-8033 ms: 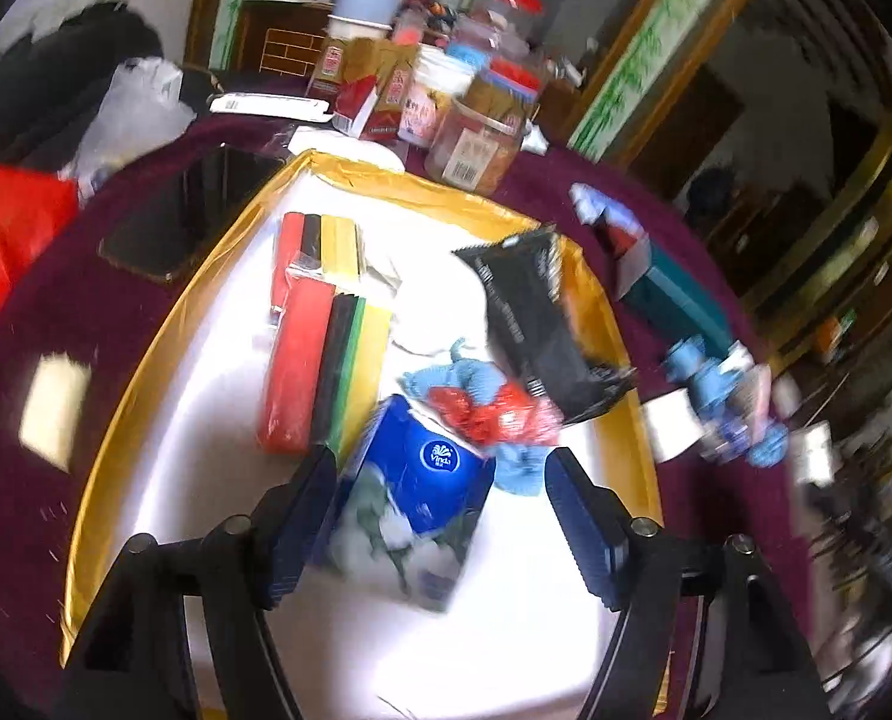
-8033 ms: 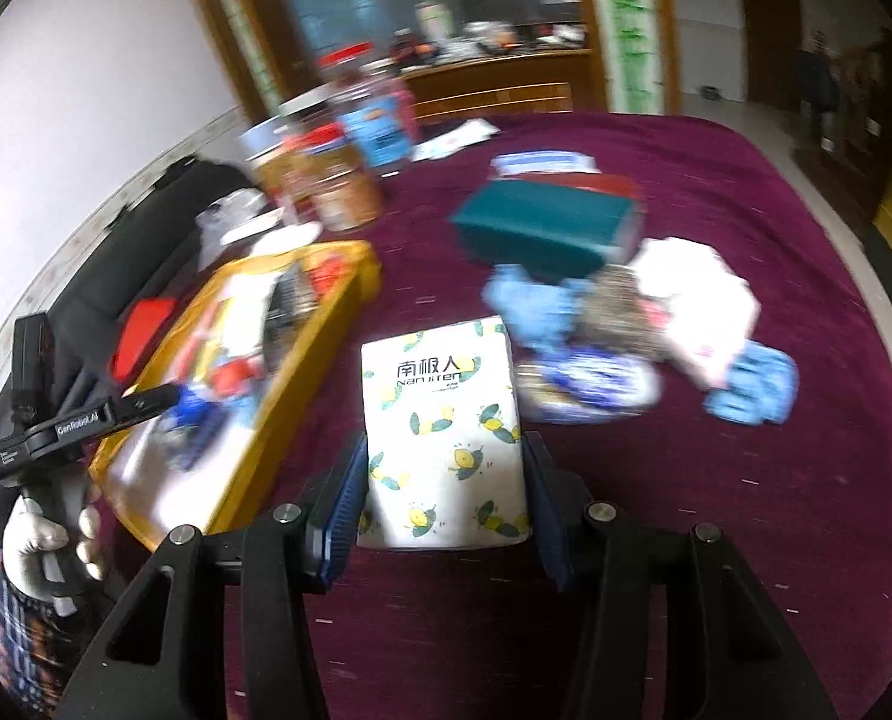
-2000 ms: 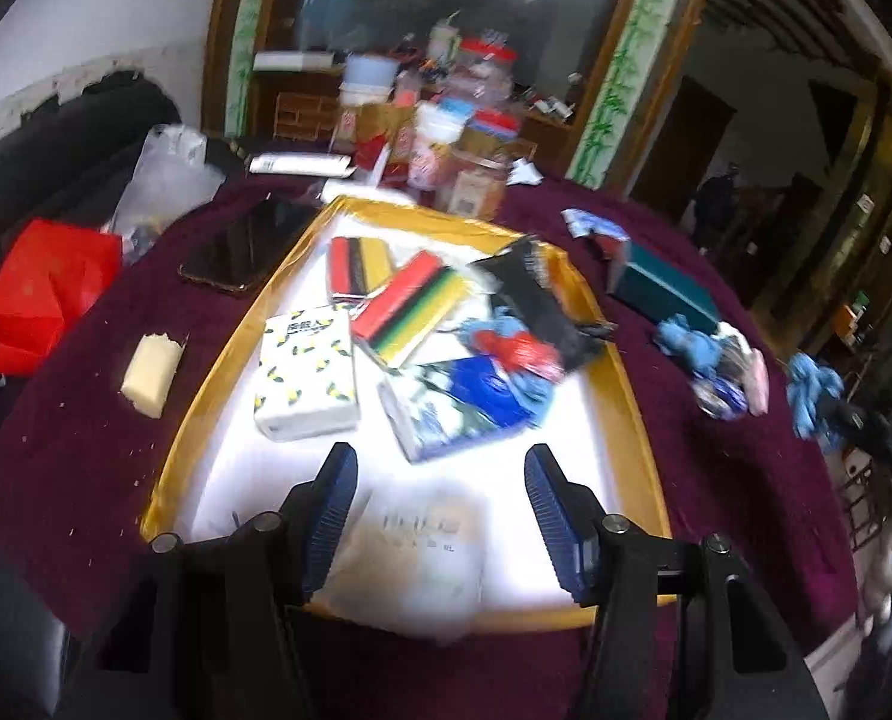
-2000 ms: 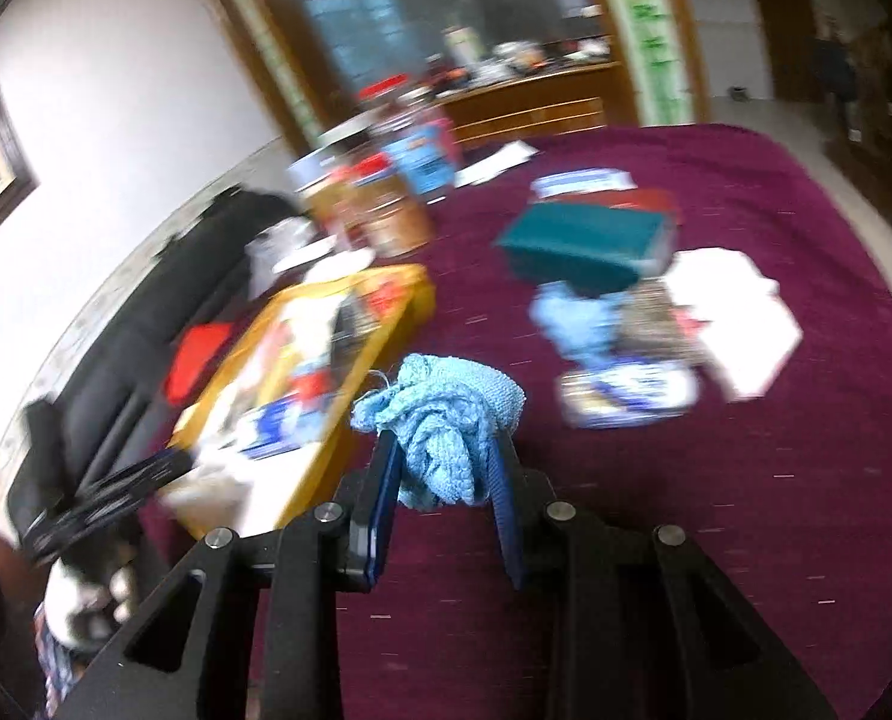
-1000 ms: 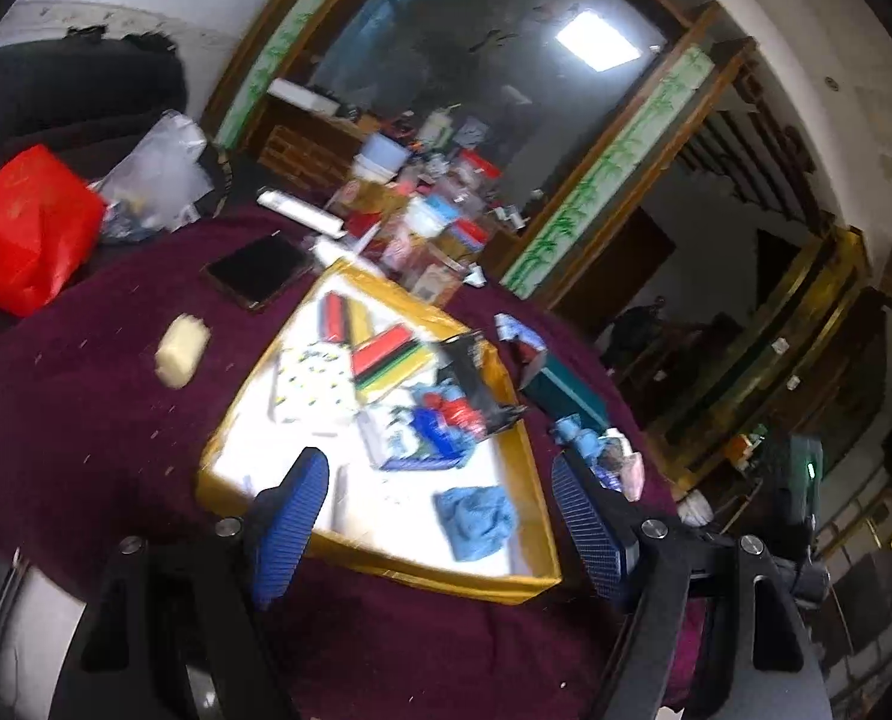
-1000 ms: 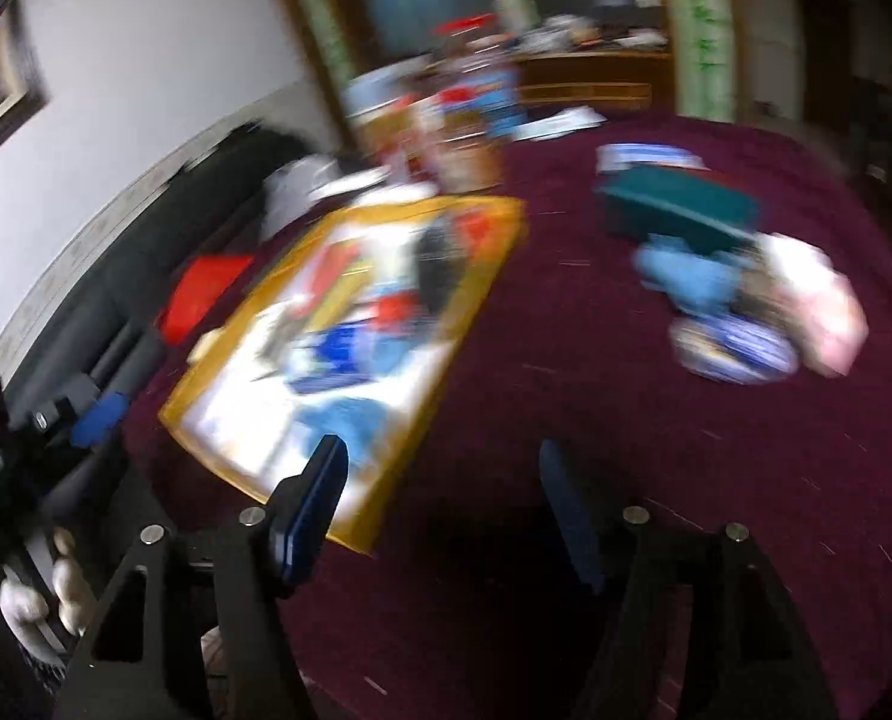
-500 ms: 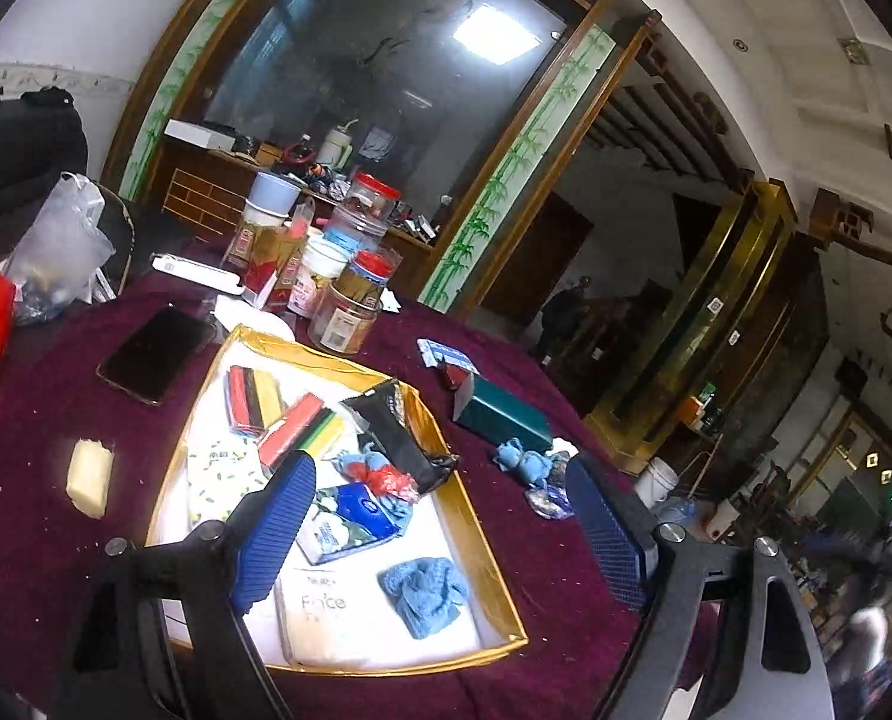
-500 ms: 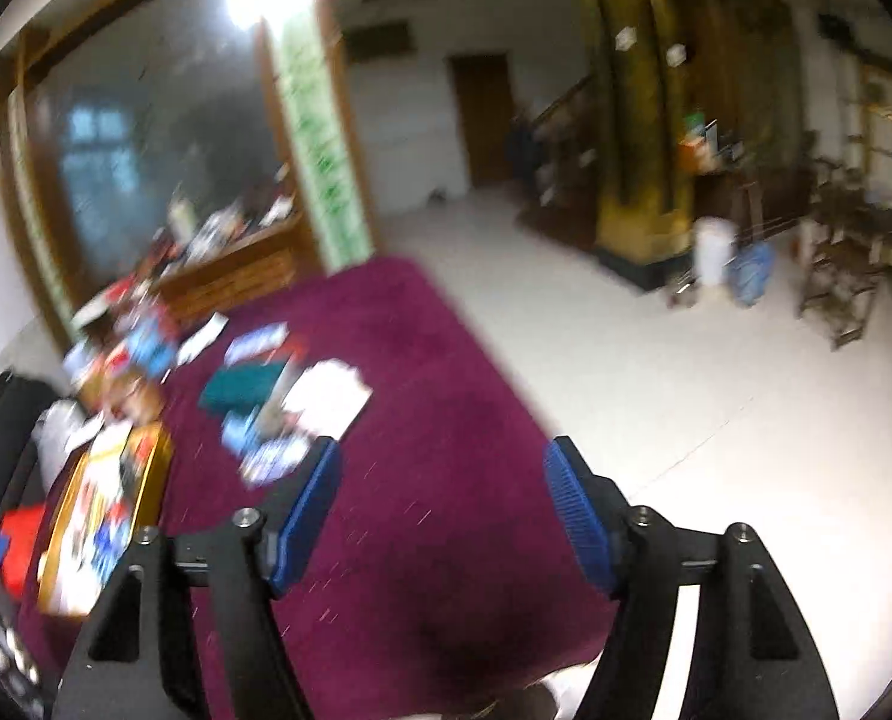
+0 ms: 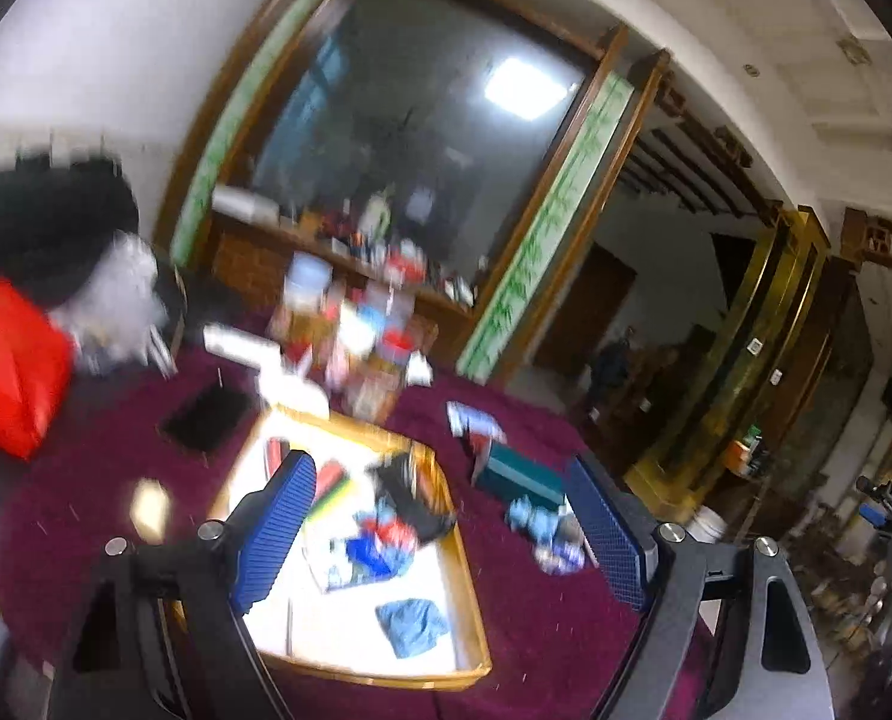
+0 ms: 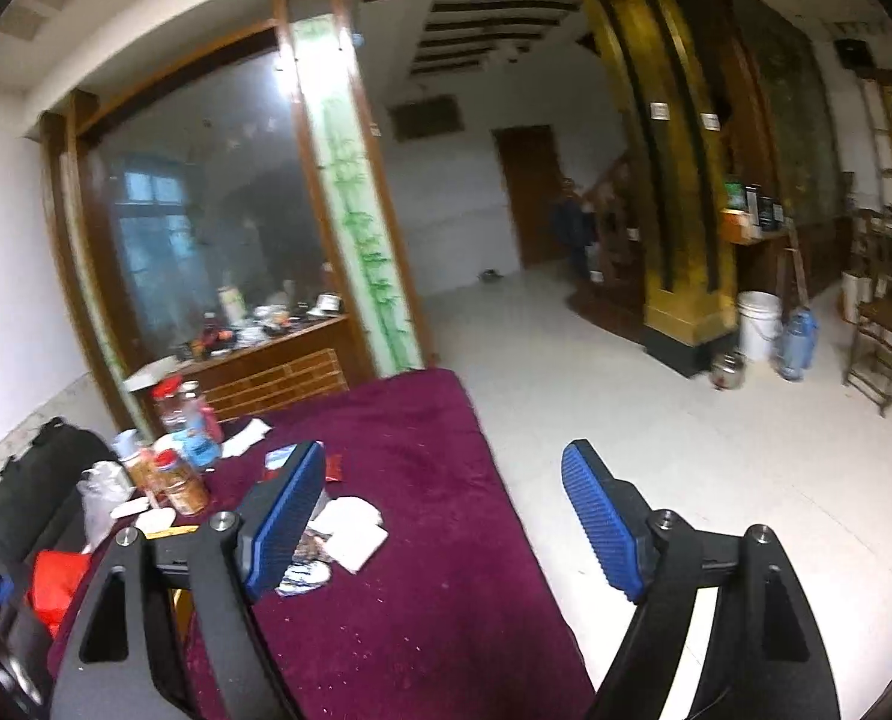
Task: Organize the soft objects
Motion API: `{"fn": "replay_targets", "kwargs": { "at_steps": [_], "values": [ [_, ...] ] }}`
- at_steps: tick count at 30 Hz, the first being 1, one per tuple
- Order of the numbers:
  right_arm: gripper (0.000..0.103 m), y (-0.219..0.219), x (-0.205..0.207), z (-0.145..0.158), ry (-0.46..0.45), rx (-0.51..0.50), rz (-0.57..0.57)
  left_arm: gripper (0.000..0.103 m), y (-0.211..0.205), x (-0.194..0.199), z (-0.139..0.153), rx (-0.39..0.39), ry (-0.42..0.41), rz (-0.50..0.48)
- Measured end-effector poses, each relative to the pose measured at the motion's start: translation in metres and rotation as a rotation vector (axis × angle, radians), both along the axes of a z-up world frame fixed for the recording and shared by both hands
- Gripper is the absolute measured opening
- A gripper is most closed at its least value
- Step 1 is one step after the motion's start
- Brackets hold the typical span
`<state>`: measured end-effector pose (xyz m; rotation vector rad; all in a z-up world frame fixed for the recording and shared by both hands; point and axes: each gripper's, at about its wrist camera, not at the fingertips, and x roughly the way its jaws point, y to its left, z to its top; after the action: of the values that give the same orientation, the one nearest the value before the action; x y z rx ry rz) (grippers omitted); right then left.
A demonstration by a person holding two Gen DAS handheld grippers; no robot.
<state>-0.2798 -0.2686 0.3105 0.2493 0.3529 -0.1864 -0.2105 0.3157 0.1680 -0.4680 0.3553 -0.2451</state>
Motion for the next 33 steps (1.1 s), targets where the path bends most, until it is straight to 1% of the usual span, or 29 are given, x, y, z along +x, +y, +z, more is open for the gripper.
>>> {"fn": "replay_targets", "kwargs": {
  "at_steps": [2,3,4,5,6,8,11,12,13,14,15,16,17,18,19,20,21,24,26,28,29,30,32,33],
  "values": [
    [0.080,-0.006,0.004,-0.001,-0.017,0.019,0.050,0.088,-0.011,-0.020,0.035,0.049,-0.065,0.040],
    [0.080,-0.011,0.005,0.000,-0.026,0.029,0.080,0.088,-0.016,-0.026,0.047,0.061,-0.091,0.049],
    [0.080,-0.014,0.005,0.003,-0.036,0.028,0.099,0.088,-0.022,-0.034,0.062,0.075,-0.120,0.052],
    [0.080,-0.015,0.004,0.006,-0.046,0.023,0.109,0.088,-0.032,-0.044,0.084,0.085,-0.150,0.039],
    [0.080,-0.019,0.000,0.014,-0.068,0.007,0.117,0.088,-0.038,-0.048,0.097,0.081,-0.162,0.024],
    [0.080,-0.026,-0.009,0.032,-0.102,-0.022,0.118,0.088,-0.054,-0.056,0.133,0.067,-0.193,-0.036],
    [0.081,-0.045,-0.025,0.074,-0.167,-0.067,0.086,0.088,-0.075,-0.070,0.192,0.076,-0.251,-0.084],
    [0.081,-0.050,-0.030,0.092,-0.191,-0.103,0.054,0.089,-0.081,-0.076,0.217,0.086,-0.282,-0.089],
    [0.081,-0.049,-0.034,0.107,-0.206,-0.174,0.006,0.091,-0.085,-0.082,0.239,0.094,-0.311,-0.085],
    [0.087,-0.038,-0.032,0.113,-0.204,-0.283,-0.047,0.098,-0.088,-0.087,0.256,0.104,-0.335,-0.075],
    [0.093,-0.016,-0.028,0.118,-0.198,-0.476,-0.109,0.098,-0.093,-0.093,0.279,0.128,-0.370,-0.048],
    [0.095,-0.004,-0.027,0.118,-0.207,-0.563,-0.110,0.098,-0.099,-0.097,0.290,0.157,-0.405,-0.015],
    [0.095,0.006,-0.027,0.117,-0.211,-0.597,-0.091,0.099,-0.112,-0.098,0.302,0.242,-0.462,0.047],
    [0.095,0.010,-0.027,0.116,-0.200,-0.579,-0.064,0.099,-0.125,-0.091,0.305,0.321,-0.475,0.063],
    [0.095,0.012,-0.027,0.116,-0.193,-0.540,-0.033,0.099,-0.137,-0.083,0.303,0.396,-0.481,0.065],
    [0.095,0.012,-0.027,0.115,-0.197,-0.514,-0.022,0.099,-0.145,-0.075,0.298,0.434,-0.477,0.071],
    [0.095,0.009,-0.027,0.115,-0.204,-0.493,-0.031,0.099,-0.152,-0.067,0.289,0.452,-0.465,0.069],
    [0.095,-0.013,-0.022,0.121,-0.181,-0.408,-0.057,0.099,-0.159,-0.044,0.276,0.402,-0.417,0.017],
    [0.095,-0.035,-0.026,0.135,-0.183,-0.349,-0.103,0.099,-0.166,-0.028,0.278,0.373,-0.395,-0.006],
    [0.095,-0.056,-0.030,0.152,-0.195,-0.296,-0.131,0.099,-0.172,-0.023,0.288,0.344,-0.397,-0.023],
    [0.095,-0.067,-0.032,0.161,-0.199,-0.267,-0.143,0.099,-0.174,-0.019,0.295,0.310,-0.404,-0.040],
    [0.095,-0.079,-0.037,0.173,-0.205,-0.240,-0.164,0.099,-0.180,-0.025,0.301,0.288,-0.410,-0.053],
    [0.095,-0.096,-0.044,0.185,-0.213,-0.210,-0.188,0.099,-0.181,-0.026,0.318,0.235,-0.421,-0.077],
    [0.096,-0.108,-0.049,0.201,-0.223,-0.187,-0.212,0.098,-0.180,-0.027,0.331,0.208,-0.425,-0.083]
  ]
}}
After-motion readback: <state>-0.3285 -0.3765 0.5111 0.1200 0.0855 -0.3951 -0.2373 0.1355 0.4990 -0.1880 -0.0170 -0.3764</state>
